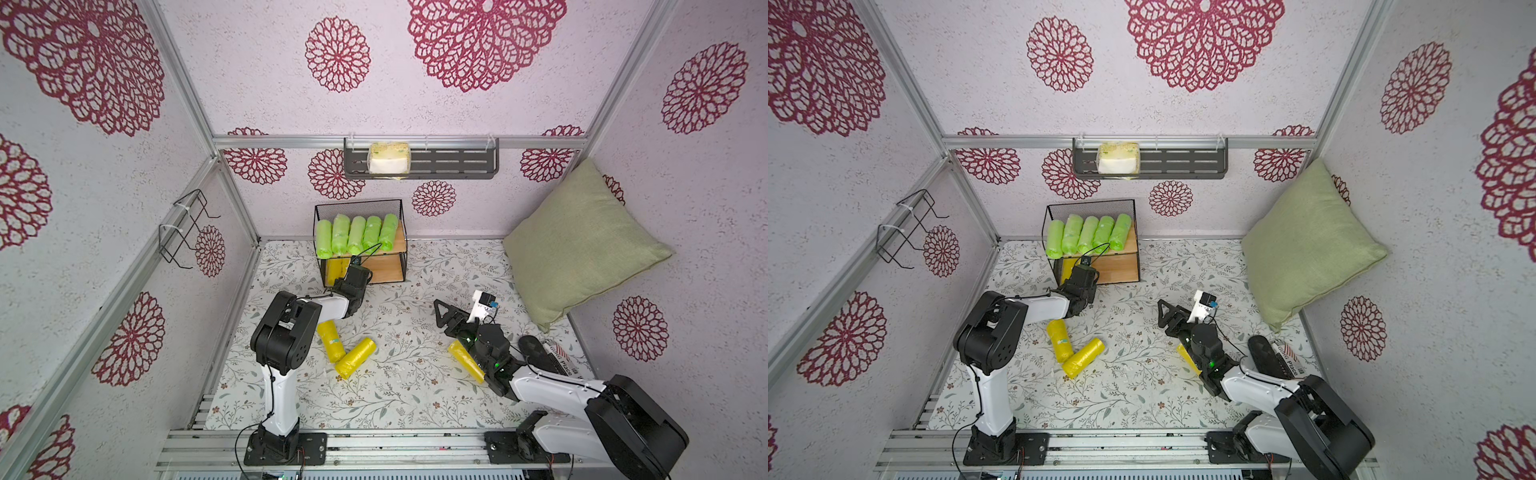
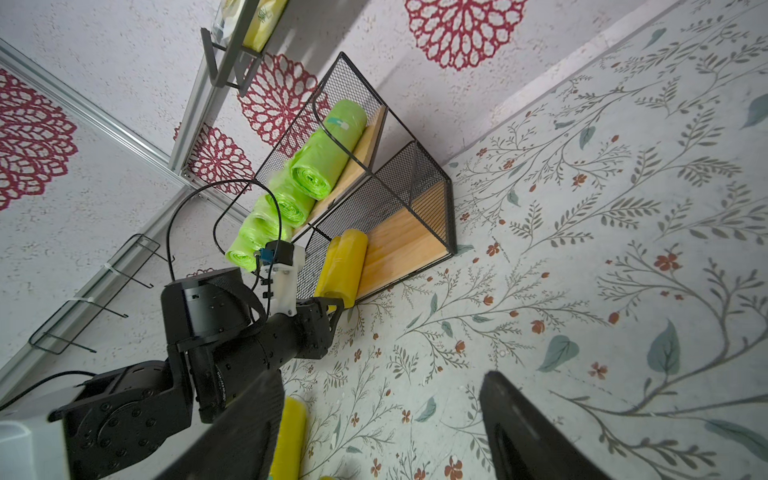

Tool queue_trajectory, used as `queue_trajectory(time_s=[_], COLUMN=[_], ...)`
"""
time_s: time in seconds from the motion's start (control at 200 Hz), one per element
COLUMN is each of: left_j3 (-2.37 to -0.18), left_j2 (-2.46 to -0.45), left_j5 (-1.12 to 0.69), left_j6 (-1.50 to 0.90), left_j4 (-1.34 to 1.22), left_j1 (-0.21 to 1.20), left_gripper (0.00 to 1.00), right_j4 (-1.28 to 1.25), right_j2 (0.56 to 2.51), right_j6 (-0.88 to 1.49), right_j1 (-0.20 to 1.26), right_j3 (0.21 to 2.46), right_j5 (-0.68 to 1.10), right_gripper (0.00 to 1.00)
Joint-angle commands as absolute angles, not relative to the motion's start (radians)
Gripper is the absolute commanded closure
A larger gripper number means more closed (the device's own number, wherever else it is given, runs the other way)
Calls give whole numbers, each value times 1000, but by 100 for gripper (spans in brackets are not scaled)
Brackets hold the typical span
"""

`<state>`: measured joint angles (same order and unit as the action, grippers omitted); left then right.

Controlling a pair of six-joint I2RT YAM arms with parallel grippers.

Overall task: Sort the rolls of trash bags by color and place them on the shelf
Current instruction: Place the roll of trash bags on the shelf.

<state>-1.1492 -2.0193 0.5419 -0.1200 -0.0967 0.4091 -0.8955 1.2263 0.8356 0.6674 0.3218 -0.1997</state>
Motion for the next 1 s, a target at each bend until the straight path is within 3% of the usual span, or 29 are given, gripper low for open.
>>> queue_trajectory(time_s=[0.0, 0.245, 0.495, 0.695, 0.99], left_j3=[-1136, -1019, -957, -921, -897], left_j2=[-1999, -1784, -1586, -1475, -1417], left_j5=[557, 488, 316, 216, 163], left_j6=[-129, -198, -297, -361, -394], left_j4=[-107, -58, 25, 42, 51], left_j1=[405, 466, 537, 543, 543], left_gripper=[59, 43, 36, 33, 31], right_j4=[-804, -315, 104, 244, 323], right_j2=[1191, 1054, 1054, 1120, 1180], right_j6=[765, 591, 493, 481, 493], right_j1=[664, 664, 667, 682, 724], right_j3=[350, 418, 534, 577, 591], right_j5=[-185, -232, -261, -332, -303], right_gripper=[21, 20, 11, 8, 5])
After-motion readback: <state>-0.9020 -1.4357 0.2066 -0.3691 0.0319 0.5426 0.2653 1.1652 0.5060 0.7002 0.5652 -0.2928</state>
